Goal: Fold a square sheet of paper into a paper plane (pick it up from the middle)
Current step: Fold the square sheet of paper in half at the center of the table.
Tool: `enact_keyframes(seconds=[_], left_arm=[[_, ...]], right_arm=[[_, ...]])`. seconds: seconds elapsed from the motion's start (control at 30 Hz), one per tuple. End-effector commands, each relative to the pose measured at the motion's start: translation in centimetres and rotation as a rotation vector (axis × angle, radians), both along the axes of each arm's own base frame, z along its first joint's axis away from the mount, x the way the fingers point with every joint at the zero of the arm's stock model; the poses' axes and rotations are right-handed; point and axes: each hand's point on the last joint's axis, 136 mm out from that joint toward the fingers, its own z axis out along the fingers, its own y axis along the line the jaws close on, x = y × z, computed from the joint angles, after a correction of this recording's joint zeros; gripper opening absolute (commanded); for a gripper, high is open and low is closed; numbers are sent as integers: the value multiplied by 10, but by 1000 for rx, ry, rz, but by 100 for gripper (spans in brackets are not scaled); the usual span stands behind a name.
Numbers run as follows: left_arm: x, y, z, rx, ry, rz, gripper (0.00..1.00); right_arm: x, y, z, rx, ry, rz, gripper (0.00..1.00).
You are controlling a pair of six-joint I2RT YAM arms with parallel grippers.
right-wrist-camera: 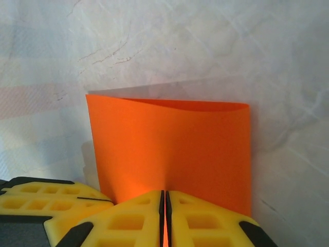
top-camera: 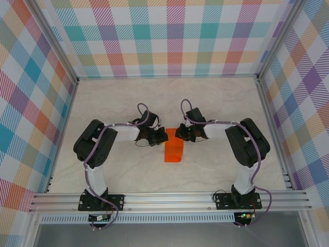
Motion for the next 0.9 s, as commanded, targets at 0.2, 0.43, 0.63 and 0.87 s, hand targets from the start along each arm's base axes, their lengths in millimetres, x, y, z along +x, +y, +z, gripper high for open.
enact_keyframes(seconds=[0.2, 0.43, 0.63, 0.87], left_arm=[[-69, 75, -96, 396, 259, 41, 1], [-67, 73, -95, 388, 254, 39, 1], [-66, 73, -95, 387, 253, 38, 1], [-69, 75, -96, 397, 260, 39, 1]], right_arm=[[25, -53, -16, -120, -17, -170, 12], [34, -32, 28, -29, -121, -116, 12], [25, 6, 37, 49, -108, 0, 13], [23, 14, 5, 29, -14, 13, 12]])
